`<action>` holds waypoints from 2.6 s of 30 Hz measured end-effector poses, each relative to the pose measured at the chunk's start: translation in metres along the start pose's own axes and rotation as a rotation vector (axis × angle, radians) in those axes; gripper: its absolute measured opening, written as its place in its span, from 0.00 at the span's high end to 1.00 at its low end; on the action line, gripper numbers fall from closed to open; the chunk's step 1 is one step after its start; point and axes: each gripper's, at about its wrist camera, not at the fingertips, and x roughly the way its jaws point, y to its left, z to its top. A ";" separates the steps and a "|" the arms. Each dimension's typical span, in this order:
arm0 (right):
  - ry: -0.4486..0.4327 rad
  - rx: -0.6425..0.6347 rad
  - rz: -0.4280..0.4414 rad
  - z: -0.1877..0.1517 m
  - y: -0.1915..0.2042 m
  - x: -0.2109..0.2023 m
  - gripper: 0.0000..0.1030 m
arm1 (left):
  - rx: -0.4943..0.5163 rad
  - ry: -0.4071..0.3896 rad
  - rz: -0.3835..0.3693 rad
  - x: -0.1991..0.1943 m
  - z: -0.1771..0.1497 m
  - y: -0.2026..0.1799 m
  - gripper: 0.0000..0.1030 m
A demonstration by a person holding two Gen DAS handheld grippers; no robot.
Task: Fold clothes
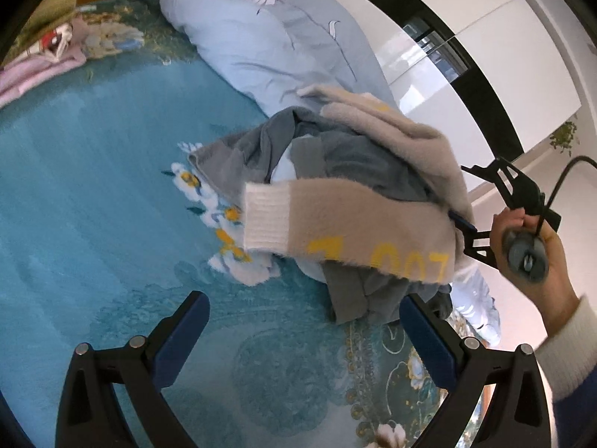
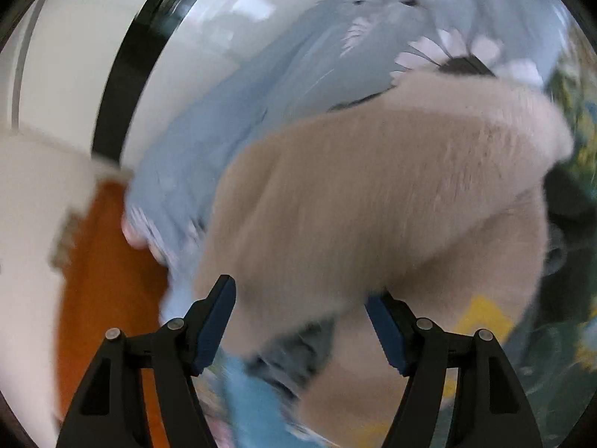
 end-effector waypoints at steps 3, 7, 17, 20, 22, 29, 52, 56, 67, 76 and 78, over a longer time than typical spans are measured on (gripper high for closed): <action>-0.028 0.167 0.045 0.007 -0.015 0.009 0.33 | 0.005 0.018 -0.007 0.005 0.000 0.000 0.00; -0.038 0.353 0.079 0.004 -0.036 0.015 0.58 | 0.014 0.026 -0.002 0.005 -0.001 0.000 0.00; -0.103 -0.092 0.018 0.008 0.058 -0.069 0.85 | -0.029 -0.018 -0.004 -0.024 -0.006 0.005 0.00; -0.120 -0.265 0.063 -0.004 0.090 -0.115 0.85 | -0.068 -0.056 -0.061 -0.048 -0.011 0.007 0.00; -0.124 -0.375 0.103 -0.014 0.110 -0.147 0.86 | -0.077 -0.075 -0.093 -0.063 -0.015 0.005 0.00; -0.168 -0.543 0.219 -0.024 0.110 -0.286 0.86 | 0.048 -0.115 -0.164 -0.119 -0.025 -0.029 0.00; 0.006 -1.044 0.467 -0.137 0.143 -0.377 0.86 | 0.360 -0.370 -0.105 -0.301 -0.005 -0.093 0.00; 0.038 -1.036 0.491 -0.137 0.108 -0.361 0.86 | 0.487 -0.382 -0.067 -0.323 -0.009 -0.108 0.00; 0.335 -0.793 -0.168 -0.115 -0.117 -0.196 0.86 | 0.430 -0.057 0.011 -0.209 -0.017 -0.091 0.00; 0.401 -0.511 -0.158 -0.098 -0.203 -0.209 0.73 | 0.240 0.181 0.070 -0.090 -0.018 -0.065 0.00; 0.410 -0.523 -0.182 -0.098 -0.208 -0.223 0.62 | 0.177 0.246 0.096 -0.063 -0.021 -0.053 0.00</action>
